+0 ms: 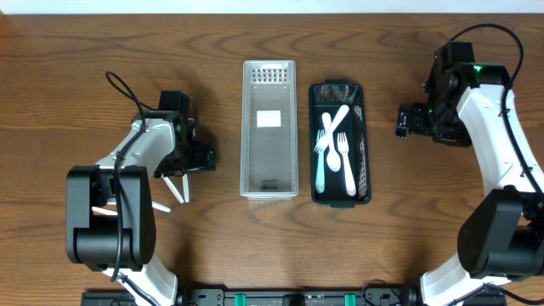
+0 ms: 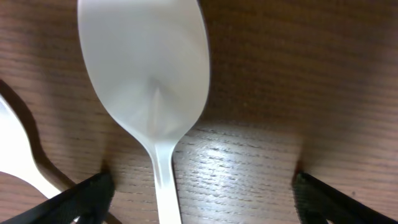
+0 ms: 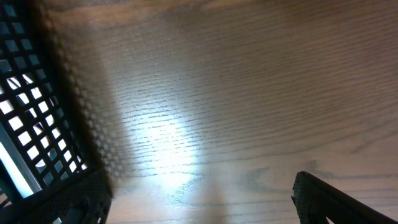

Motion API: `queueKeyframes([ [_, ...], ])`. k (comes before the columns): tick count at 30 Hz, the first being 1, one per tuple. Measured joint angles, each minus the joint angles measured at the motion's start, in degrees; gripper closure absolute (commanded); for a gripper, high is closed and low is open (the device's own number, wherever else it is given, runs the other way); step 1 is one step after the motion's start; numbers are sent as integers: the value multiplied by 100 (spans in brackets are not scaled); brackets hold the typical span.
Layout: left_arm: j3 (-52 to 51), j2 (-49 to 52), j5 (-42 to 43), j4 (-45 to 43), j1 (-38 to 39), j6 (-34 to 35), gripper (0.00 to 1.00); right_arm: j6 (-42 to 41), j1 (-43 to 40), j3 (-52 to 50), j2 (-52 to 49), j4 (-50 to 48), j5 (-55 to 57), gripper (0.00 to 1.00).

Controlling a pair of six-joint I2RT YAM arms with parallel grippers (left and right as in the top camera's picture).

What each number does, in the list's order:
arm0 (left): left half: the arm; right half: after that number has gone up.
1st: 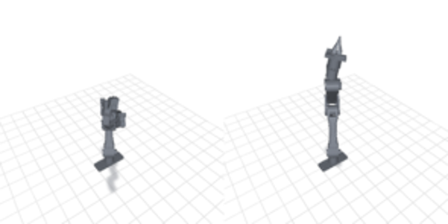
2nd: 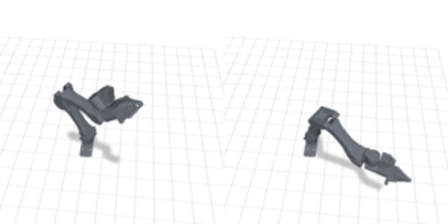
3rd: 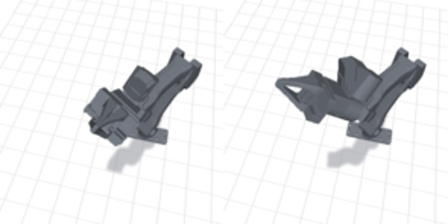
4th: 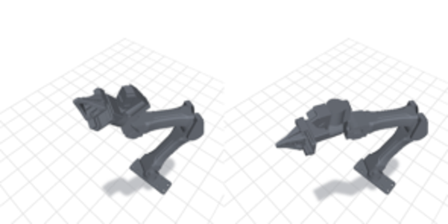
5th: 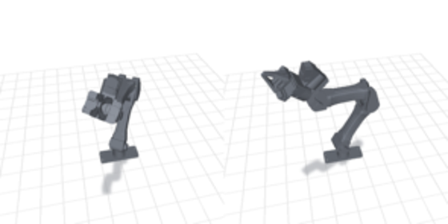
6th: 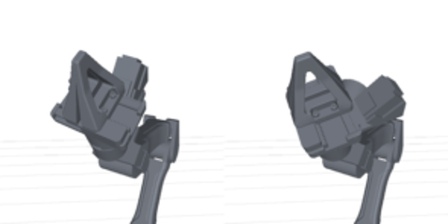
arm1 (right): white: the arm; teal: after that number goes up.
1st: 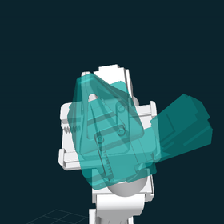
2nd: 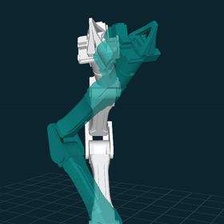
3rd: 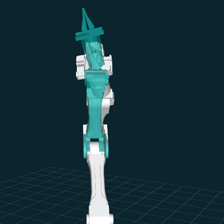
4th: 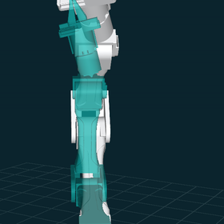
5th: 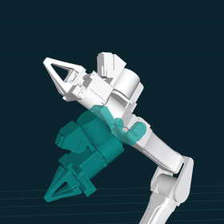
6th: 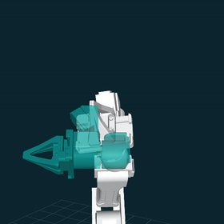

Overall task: Pack container
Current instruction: 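Retract the right arm and move the left gripper over a white spoon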

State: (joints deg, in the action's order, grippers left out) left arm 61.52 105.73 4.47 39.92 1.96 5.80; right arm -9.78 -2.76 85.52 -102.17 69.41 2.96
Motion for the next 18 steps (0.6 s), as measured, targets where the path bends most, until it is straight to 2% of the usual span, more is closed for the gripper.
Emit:
queueKeyframes([
  [6,-7,0,-22,-79,-9,-24,38,0,0,0,0,-2,0,1],
  [8,-7,0,-22,-120,-9,-22,50,0,0,0,0,0,0,1],
  [9,-7,0,-24,-140,-9,-7,59,0,0,0,0,0,0,1],
  [10,-7,0,-22,-162,-9,-24,62,0,0,0,0,0,0,1],
  [18,-7,0,-15,-240,-9,-46,75,2,0,0,0,17,2,1],
])
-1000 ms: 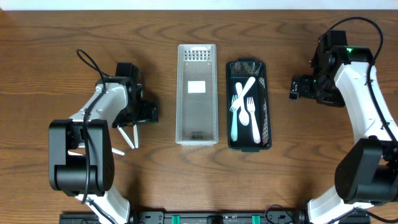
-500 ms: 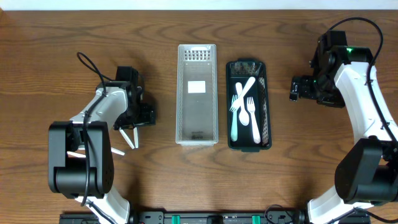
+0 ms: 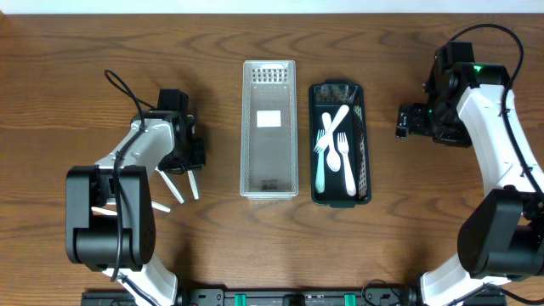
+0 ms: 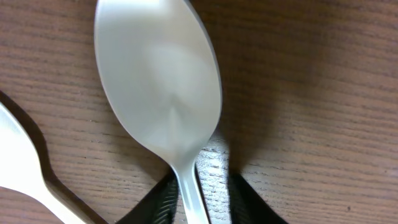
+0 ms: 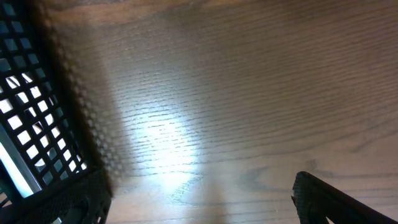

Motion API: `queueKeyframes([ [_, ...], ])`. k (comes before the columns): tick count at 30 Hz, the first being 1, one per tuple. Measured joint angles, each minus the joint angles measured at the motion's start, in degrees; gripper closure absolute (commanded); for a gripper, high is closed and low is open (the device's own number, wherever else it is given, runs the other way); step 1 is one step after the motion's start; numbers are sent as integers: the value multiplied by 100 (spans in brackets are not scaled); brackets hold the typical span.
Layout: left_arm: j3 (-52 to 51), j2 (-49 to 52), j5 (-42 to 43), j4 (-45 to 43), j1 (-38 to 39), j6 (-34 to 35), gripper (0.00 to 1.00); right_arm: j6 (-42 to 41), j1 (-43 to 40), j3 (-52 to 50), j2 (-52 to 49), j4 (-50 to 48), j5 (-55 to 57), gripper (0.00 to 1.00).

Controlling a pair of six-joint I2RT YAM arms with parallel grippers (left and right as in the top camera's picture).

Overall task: Pack container
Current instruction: 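Retract the right arm and move the left gripper over a white spoon, then close the left gripper on the white spoon's handle and lift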

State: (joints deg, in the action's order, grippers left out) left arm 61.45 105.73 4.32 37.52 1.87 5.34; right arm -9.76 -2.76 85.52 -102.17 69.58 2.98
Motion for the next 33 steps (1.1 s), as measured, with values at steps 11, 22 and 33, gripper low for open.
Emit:
queueKeyframes([
  [11,0,0,26,-37,0,-2,91,0,0,0,0,-4,0,1],
  [22,28,-4,87,42,0,-22,94,0,0,0,0,-2,0,1],
  [33,1032,-870,131,1762,275,-20,94,0,0,0,0,-2,0,1],
])
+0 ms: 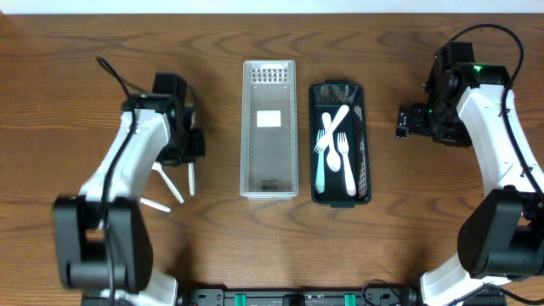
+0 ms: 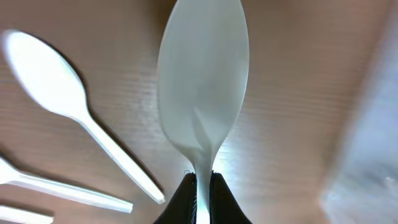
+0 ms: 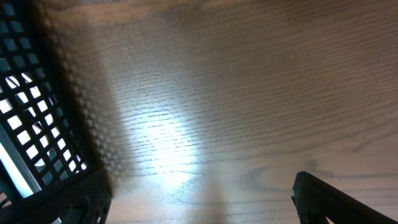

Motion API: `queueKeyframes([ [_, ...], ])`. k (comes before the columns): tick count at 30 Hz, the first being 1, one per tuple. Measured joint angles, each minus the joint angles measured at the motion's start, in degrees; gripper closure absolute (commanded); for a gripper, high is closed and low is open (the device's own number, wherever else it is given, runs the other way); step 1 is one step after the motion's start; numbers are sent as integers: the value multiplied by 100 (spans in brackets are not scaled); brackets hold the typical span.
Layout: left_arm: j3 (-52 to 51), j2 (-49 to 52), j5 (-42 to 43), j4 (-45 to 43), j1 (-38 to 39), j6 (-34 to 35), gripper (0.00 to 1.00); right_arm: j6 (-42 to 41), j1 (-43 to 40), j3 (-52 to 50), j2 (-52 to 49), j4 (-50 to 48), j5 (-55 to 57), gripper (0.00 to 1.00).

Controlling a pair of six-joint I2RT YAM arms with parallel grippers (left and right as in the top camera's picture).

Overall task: Pack container
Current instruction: 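Close the left gripper on the white spoon's handle and lift, then carry the spoon with the left gripper into the white caddy and release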

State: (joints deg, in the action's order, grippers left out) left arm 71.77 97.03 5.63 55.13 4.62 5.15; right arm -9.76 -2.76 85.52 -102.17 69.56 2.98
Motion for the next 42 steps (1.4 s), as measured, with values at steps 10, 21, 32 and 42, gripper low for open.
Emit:
queueKeyframes([
  [10,1113,-1447,42,-350,2063,350,94,0,0,-2,0,-15,0,1],
  [21,1117,190,37,-964,2699,824,94,0,0,-2,0,-15,-4,1],
  [32,1108,1207,22,-927,2699,839,44,0,0,-2,0,-11,-70,1],
  [42,1108,-111,-98,-476,2479,656,9,0,0,-2,0,0,-87,1],
])
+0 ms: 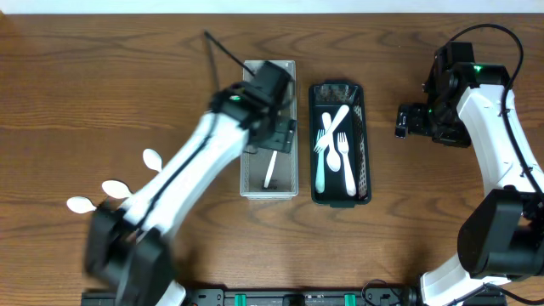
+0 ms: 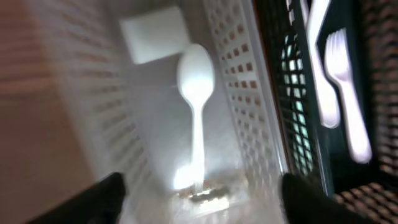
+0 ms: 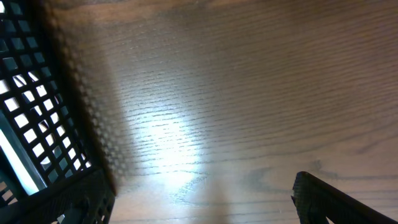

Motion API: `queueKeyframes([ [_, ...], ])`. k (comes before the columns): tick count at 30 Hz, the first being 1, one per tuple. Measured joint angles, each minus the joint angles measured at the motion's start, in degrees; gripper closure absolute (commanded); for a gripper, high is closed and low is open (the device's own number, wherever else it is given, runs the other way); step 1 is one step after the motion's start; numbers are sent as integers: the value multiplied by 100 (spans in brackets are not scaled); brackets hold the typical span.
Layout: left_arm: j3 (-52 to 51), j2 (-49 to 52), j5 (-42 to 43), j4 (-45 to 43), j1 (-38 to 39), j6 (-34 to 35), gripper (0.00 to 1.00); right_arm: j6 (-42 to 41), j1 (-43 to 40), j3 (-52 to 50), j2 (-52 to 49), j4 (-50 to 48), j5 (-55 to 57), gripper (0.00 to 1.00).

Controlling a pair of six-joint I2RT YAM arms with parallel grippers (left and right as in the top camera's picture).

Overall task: Pack container
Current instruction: 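Carry the spoon with the left gripper into the white caddy and release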

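Note:
A white plastic spoon (image 1: 270,170) lies free inside the white perforated container (image 1: 247,161), bowl toward the far end; in the left wrist view the spoon (image 2: 196,106) rests on the floor of the container (image 2: 239,118). My left gripper (image 1: 275,138) hovers over that container, open, its fingers (image 2: 107,194) wide apart with nothing between them; the gripper (image 2: 202,198) is blurred. My right gripper (image 1: 403,121) stands open low over bare wood right of the black container (image 1: 313,153).
Three white spoons (image 1: 153,159) lie on the table at the left, partly under my left arm. The black mesh container (image 3: 25,124) holds white forks (image 1: 338,140) and other cutlery. Both containers stand side by side mid-table.
My left gripper was shut on a spoon above the table left of the white container. Now it is over that container, open, and the spoon lies inside. The right arm has not moved.
My left gripper stood open around a spoon's handle on the table at the left. Then it was shut on the handle, then held the spoon off the wood. By now the spoon lies released in the white container. The right gripper stayed open throughout.

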State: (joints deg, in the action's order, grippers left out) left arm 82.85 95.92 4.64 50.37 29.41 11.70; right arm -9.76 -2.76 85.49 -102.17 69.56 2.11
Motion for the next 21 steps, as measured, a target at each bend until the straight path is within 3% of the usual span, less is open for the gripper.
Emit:
queueKeyframes([
  [2,2,-557,-142,278,-271,4,0,0,0,0,0,-7,-2,1],
  [5,26,-1432,-490,761,-1005,157,2,0,0,0,0,-24,-2,1],
  [10,9,-2063,-634,1215,-2612,527,2,0,0,0,0,-46,-4,1],
  [15,-490,-1858,-90,1130,-3866,782,2,0,0,0,0,-44,-4,1],
  [21,-1246,-894,420,680,-4566,929,2,0,0,0,0,-42,-7,1],
])
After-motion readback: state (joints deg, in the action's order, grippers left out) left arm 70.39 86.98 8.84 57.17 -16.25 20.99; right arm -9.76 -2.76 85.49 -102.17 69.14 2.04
